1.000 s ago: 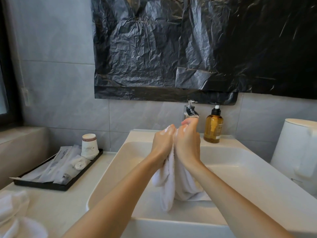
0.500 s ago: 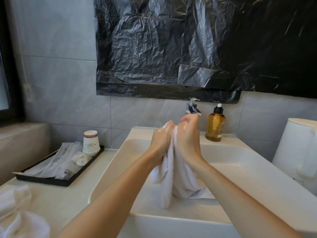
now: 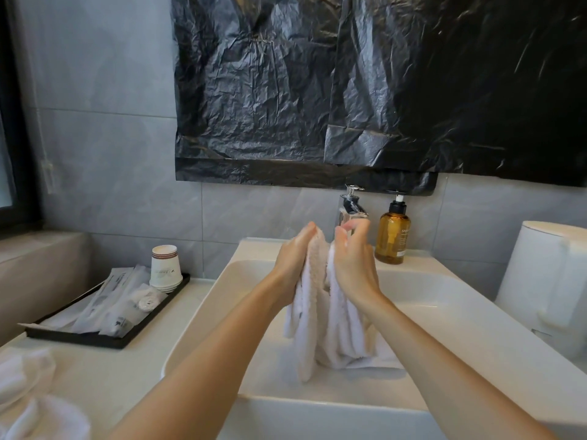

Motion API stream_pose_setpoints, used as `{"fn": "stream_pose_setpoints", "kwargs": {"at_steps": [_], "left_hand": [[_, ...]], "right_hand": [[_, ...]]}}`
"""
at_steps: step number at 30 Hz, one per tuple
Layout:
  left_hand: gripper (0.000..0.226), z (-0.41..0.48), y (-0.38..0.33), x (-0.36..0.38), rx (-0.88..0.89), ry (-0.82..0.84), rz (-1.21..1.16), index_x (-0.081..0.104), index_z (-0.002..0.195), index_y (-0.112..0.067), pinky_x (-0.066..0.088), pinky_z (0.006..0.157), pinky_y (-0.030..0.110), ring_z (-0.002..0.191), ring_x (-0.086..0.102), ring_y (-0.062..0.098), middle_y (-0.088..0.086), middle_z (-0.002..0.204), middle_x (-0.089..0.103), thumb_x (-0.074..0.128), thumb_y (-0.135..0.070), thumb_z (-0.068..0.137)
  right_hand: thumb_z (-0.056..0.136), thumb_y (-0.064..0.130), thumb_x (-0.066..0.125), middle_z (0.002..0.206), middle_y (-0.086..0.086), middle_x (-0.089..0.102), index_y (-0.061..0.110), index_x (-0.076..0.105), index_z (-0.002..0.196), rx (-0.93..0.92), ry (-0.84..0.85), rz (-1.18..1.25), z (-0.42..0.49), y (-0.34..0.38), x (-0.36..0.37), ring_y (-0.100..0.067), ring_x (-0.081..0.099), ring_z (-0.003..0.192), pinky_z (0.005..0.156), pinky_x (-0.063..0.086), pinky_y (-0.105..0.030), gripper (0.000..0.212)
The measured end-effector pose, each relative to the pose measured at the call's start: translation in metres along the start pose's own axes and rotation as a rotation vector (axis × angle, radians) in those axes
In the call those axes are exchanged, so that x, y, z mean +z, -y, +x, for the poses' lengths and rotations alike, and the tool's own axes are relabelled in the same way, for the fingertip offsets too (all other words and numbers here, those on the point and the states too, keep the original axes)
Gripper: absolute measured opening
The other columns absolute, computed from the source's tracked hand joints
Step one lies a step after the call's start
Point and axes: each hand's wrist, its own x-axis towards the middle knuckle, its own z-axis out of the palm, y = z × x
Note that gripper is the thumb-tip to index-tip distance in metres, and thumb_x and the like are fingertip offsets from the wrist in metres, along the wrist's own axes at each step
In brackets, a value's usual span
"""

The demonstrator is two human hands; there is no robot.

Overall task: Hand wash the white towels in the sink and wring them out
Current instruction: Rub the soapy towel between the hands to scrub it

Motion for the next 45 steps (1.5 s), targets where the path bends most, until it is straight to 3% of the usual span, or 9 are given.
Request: {"fn": "stream_pose_setpoints", "kwargs": {"at_steps": [6, 11, 14, 18, 20, 27, 33, 37, 45], "left_hand": [[0.053, -0.003, -0.012, -0.016, -0.007, -0.06, -0.183, 0.06, 0.071, -0.015, 0.048, 0.064, 0.034, 0.06, 0.062, 0.017, 0.006, 0.065, 0.06, 0.042, -0.057, 0.096], [0.063, -0.003, -0.016, -0.023, 0.05, -0.058, -0.334, 0.061, 0.055, -0.019, 0.048, 0.057, 0.03, 0.053, 0.061, 0.014, 0.002, 0.056, 0.058, 0.036, -0.059, 0.098], [0.058, -0.005, -0.017, -0.024, 0.031, -0.062, -0.331, 0.061, 0.064, -0.018, 0.049, 0.054, 0.028, 0.056, 0.06, 0.013, 0.001, 0.058, 0.058, 0.037, -0.059, 0.097], [0.045, 0.008, -0.011, -0.03, 0.073, -0.351, -0.089, 0.067, 0.106, -0.014, 0.051, 0.091, 0.039, 0.095, 0.065, 0.023, 0.006, 0.099, 0.068, 0.049, -0.054, 0.094], [0.033, 0.013, -0.006, -0.032, 0.105, -0.453, 0.029, 0.064, 0.091, -0.015, 0.046, 0.084, 0.034, 0.088, 0.058, 0.023, 0.005, 0.089, 0.062, 0.054, -0.046, 0.092], [0.035, 0.018, 0.014, -0.033, 0.171, -0.487, 0.779, 0.052, 0.092, -0.015, 0.043, 0.078, 0.035, 0.091, 0.058, 0.026, 0.0, 0.091, 0.061, 0.062, -0.049, 0.087], [0.041, -0.003, 0.012, 0.0, 0.098, 0.384, 0.654, 0.054, 0.131, -0.024, 0.032, 0.096, 0.02, 0.122, 0.047, 0.004, -0.015, 0.132, 0.05, 0.045, -0.047, 0.098], [0.025, 0.004, 0.022, -0.007, 0.078, 0.321, 0.675, 0.063, 0.106, -0.022, 0.038, 0.075, 0.014, 0.094, 0.053, 0.003, -0.011, 0.105, 0.06, 0.053, -0.043, 0.097], [0.029, 0.02, 0.005, -0.02, 0.335, -0.319, 0.407, 0.047, 0.077, -0.016, 0.032, 0.061, 0.028, 0.072, 0.042, 0.016, 0.0, 0.073, 0.044, 0.043, -0.029, 0.102]], "right_hand": [[0.098, 0.06, 0.029, 0.119, 0.006, 0.051, 0.02, 0.062, 0.106, 0.144, 0.595, -0.099, 0.022, 0.005, -0.027, -0.015, 0.046, 0.12, 0.095, 0.033, -0.033, 0.052], [0.078, 0.072, 0.056, 0.107, 0.008, 0.058, 0.04, 0.058, 0.102, -0.119, 1.024, -0.692, 0.007, -0.024, -0.054, -0.017, 0.053, 0.104, 0.094, 0.045, -0.037, 0.04], [0.092, 0.04, 0.056, 0.073, 0.004, 0.04, 0.025, 0.04, 0.064, -0.239, 0.981, -0.86, -0.006, -0.051, -0.054, -0.018, 0.04, 0.08, 0.076, 0.039, -0.037, 0.035], [0.096, 0.018, 0.052, 0.082, -0.002, 0.043, 0.013, 0.049, 0.074, -0.048, 0.729, -0.407, 0.008, -0.039, -0.077, -0.011, 0.04, 0.08, 0.071, 0.031, -0.033, 0.023], [0.095, 0.008, 0.051, 0.087, -0.006, 0.051, 0.005, 0.063, 0.087, 0.066, 0.524, -0.089, 0.016, -0.024, -0.088, -0.014, 0.045, 0.084, 0.07, 0.035, -0.031, 0.015], [0.087, 0.02, 0.052, 0.07, -0.003, 0.061, 0.012, 0.061, 0.076, 0.397, -0.037, 0.374, 0.027, 0.007, -0.086, -0.02, 0.057, 0.067, 0.06, 0.044, -0.026, 0.016], [0.081, 0.02, 0.054, 0.067, -0.005, 0.05, 0.012, 0.054, 0.077, 0.421, -0.043, 0.424, 0.024, -0.006, -0.064, -0.02, 0.051, 0.065, 0.059, 0.039, -0.028, 0.009], [0.077, 0.027, 0.056, 0.071, -0.007, 0.051, 0.013, 0.055, 0.082, 0.505, -0.08, 0.529, 0.027, -0.024, -0.062, -0.023, 0.053, 0.07, 0.064, 0.042, -0.032, 0.015], [0.079, 0.051, 0.061, 0.098, -0.004, 0.046, 0.017, 0.057, 0.087, 0.308, 0.106, -0.484, 0.027, -0.051, -0.07, -0.026, 0.054, 0.083, 0.061, 0.036, -0.031, 0.036]]}}
